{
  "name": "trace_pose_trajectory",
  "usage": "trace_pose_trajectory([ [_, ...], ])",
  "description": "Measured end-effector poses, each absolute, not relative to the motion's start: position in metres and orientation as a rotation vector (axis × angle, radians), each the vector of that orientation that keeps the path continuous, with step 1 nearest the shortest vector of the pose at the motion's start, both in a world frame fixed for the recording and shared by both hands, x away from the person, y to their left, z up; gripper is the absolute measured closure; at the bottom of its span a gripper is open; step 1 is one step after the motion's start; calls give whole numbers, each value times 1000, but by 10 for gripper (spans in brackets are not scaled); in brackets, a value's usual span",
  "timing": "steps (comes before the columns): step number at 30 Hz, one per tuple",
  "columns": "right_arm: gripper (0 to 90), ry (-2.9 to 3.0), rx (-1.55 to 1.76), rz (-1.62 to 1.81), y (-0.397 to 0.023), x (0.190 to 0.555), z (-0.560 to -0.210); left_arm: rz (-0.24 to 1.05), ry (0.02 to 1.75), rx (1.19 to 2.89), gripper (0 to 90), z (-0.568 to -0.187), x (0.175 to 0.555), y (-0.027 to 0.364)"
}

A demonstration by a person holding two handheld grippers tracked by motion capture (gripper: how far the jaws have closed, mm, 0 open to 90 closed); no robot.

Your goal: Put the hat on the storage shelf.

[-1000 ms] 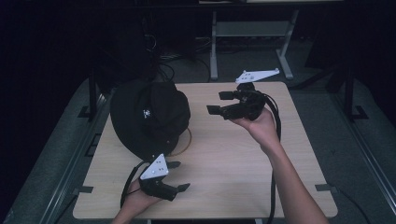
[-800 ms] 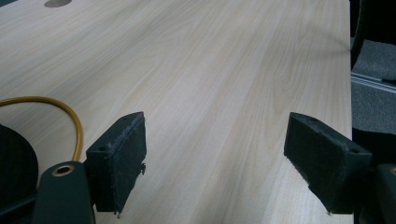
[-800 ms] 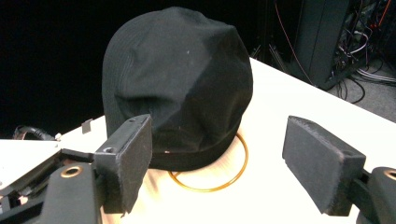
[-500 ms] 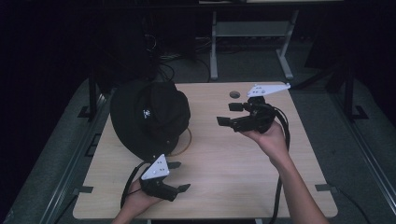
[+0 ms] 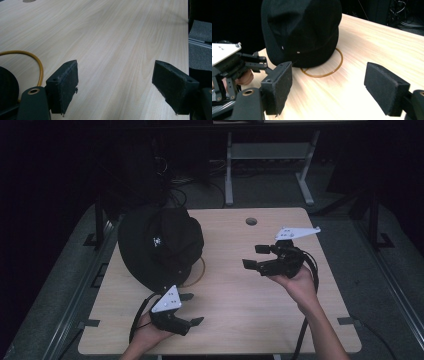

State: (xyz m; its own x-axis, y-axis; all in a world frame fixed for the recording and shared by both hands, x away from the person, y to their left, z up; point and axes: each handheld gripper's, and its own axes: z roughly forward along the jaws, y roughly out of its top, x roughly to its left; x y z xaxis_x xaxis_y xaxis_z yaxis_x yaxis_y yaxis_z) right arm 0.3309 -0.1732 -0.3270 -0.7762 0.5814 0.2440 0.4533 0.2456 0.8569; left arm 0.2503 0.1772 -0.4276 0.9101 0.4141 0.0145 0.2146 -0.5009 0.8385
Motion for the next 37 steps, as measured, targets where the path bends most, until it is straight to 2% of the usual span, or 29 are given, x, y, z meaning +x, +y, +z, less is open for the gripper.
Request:
trace_pose_trajectory([
  [22, 210, 2356, 1103, 1558, -207, 306, -367, 259, 453, 2110, 205, -429, 250, 176],
  [37, 193, 2301, 1155, 1576, -228, 271, -391, 240, 461, 2109, 206, -430, 251, 176],
])
